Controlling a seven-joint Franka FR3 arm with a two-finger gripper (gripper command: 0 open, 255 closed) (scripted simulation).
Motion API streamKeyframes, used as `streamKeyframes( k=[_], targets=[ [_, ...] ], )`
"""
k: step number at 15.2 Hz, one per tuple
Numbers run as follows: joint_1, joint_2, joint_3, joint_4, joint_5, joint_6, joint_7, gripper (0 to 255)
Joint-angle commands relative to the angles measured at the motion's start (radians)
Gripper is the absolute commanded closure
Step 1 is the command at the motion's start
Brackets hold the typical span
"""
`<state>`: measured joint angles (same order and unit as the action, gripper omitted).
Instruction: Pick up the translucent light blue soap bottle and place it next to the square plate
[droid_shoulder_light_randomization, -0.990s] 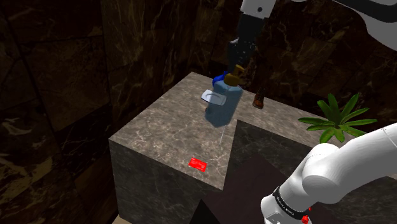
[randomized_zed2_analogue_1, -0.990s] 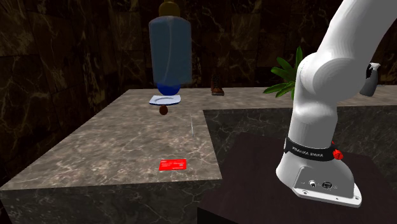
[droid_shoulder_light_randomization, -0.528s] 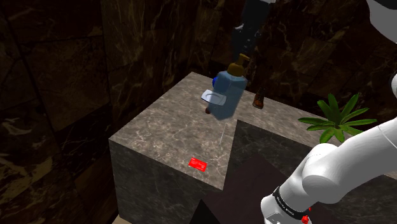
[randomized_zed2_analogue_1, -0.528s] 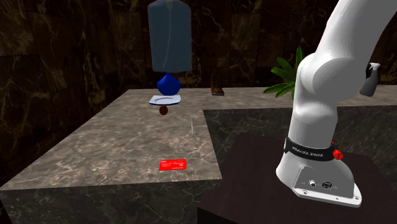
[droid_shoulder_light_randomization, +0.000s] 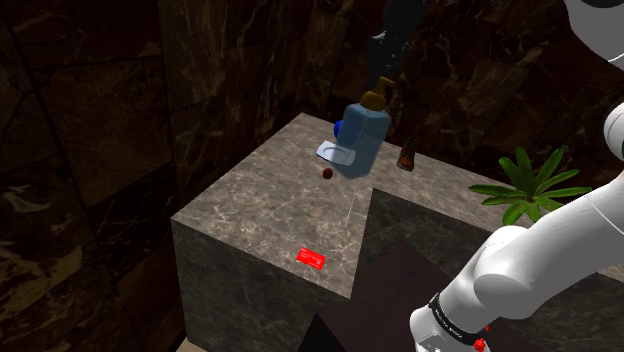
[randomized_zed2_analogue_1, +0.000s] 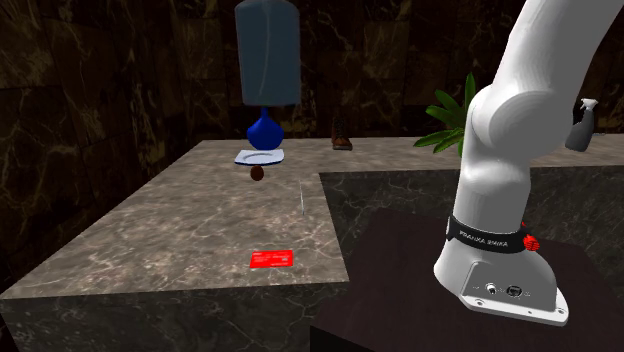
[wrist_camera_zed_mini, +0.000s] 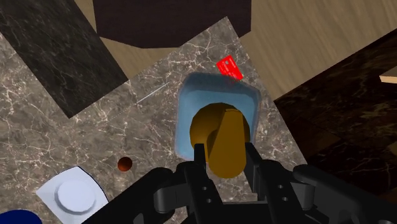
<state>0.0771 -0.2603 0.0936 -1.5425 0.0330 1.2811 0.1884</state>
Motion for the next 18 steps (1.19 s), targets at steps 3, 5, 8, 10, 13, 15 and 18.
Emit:
streamKeyframes(
  k=[3, 5, 8, 10, 13, 15, 18],
  targets=[
    [-0.031, 0.003, -0.059, -0.059, -0.016, 0.061, -0.095, 255],
    [-0.047, 0.017, -0.086, -0.074, -0.024, 0.09, -0.139, 255],
    [-0.07, 0.046, -0.126, -0.088, -0.033, 0.132, -0.202, 255],
    [-0.085, 0.07, -0.151, -0.091, -0.037, 0.159, -0.244, 255],
    [-0.11, 0.115, -0.188, -0.085, -0.04, 0.198, -0.305, 255],
    [-0.126, 0.15, -0.212, -0.074, -0.039, 0.221, -0.345, 255],
    [-0.151, 0.209, -0.245, -0.048, -0.034, 0.254, -0.404, 255]
  ],
)
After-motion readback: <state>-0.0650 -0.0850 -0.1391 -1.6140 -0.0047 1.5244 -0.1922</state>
